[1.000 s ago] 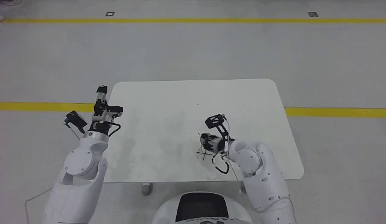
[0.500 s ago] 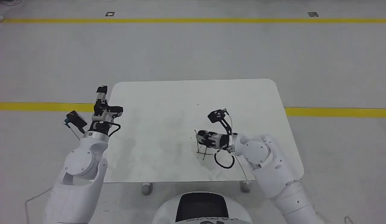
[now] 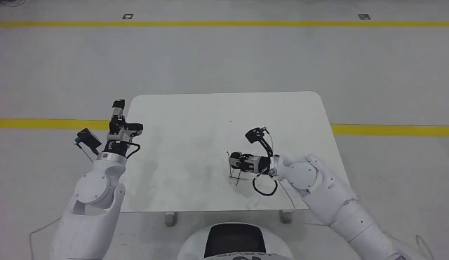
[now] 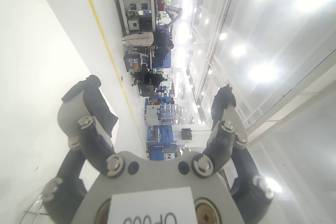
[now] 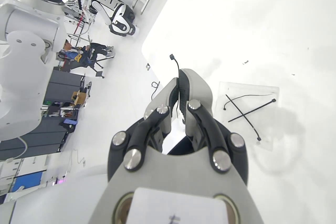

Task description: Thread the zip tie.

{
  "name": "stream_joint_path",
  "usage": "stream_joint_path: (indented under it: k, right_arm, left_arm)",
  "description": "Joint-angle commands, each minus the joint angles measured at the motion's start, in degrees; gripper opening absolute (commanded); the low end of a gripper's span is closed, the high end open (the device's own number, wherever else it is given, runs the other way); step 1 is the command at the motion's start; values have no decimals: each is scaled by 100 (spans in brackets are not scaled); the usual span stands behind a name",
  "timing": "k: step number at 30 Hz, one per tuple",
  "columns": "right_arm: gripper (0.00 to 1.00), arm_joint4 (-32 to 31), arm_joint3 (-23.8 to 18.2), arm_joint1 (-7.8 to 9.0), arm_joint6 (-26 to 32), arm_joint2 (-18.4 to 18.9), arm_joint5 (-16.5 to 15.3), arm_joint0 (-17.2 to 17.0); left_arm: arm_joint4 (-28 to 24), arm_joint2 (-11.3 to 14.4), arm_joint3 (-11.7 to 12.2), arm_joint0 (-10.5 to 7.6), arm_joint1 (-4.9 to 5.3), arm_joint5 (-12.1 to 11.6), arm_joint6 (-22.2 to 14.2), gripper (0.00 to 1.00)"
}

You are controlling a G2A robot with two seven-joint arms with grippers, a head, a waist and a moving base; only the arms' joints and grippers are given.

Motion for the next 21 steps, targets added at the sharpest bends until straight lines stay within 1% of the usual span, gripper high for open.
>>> stream_joint_path:
  k: [1, 11, 13, 14, 15, 16, 17, 19, 21]
  right_arm:
    - [0, 10, 17, 3, 9, 2, 0, 5]
    - [0, 10, 17, 3, 9, 2, 0, 5]
    - [0, 495, -118, -15, 45, -24, 0, -52]
    - [0, 779, -38, -10, -14, 69, 0, -43]
    - [0, 930, 53, -8, -117, 140, 0, -39]
    - [0, 1077, 98, -12, -153, 171, 0, -42]
    - [0, 1358, 148, -20, -181, 220, 0, -43]
    - [0, 1820, 215, -32, -114, 282, 0, -46]
    - [0, 2148, 357, -40, -21, 344, 0, -32]
  left_arm:
    - [0, 0, 0, 0, 0, 0, 0, 100]
    - [0, 0, 0, 0, 0, 0, 0, 100]
    - [0, 0, 0, 0, 0, 0, 0, 100]
    - [0, 0, 0, 0, 0, 0, 0, 100]
    - [0, 0, 0, 0, 0, 0, 0, 100]
    - [0, 0, 0, 0, 0, 0, 0, 100]
    - [0, 0, 0, 0, 0, 0, 0, 100]
    - [0, 0, 0, 0, 0, 0, 0, 100]
    - [0, 0, 0, 0, 0, 0, 0, 100]
